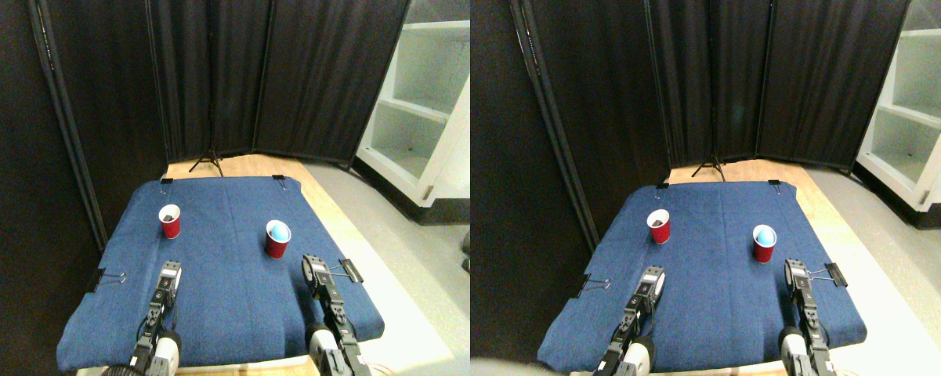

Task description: Pour (bimanual)

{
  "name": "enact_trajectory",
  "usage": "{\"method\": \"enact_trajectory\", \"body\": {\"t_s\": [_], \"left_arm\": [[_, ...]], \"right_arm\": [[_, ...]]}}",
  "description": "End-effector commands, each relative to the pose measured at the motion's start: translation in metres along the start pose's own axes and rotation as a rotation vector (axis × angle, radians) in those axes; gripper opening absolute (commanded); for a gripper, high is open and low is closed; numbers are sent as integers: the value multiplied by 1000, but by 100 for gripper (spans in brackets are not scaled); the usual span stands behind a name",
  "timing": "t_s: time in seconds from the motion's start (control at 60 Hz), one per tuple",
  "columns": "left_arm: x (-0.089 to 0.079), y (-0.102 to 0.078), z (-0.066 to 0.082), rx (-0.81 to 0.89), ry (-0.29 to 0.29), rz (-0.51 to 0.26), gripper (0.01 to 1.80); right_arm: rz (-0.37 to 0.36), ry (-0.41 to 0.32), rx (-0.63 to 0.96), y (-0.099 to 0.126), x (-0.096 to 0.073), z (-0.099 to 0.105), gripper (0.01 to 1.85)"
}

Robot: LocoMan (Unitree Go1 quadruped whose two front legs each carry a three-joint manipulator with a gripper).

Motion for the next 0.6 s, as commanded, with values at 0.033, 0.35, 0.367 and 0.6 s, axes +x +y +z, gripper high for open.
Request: {"method": "enact_trajectory", "body": {"t_s": [0.033, 0.35, 0.367, 0.6], "left_arm": [[1, -1, 5, -5, -36, -18, 33], [0, 0, 8, -21, -25, -12, 74], [0, 0, 8, -19, -27, -15, 76], [-1, -6, 18, -44, -86, -67, 59]], "right_arm": [[11, -29, -8, 2, 1, 4, 65], [16, -32, -6, 5, 1, 5, 66], [20, -36, -3, 5, 1, 5, 66], [90, -135, 95, 9, 6, 10, 61]]}}
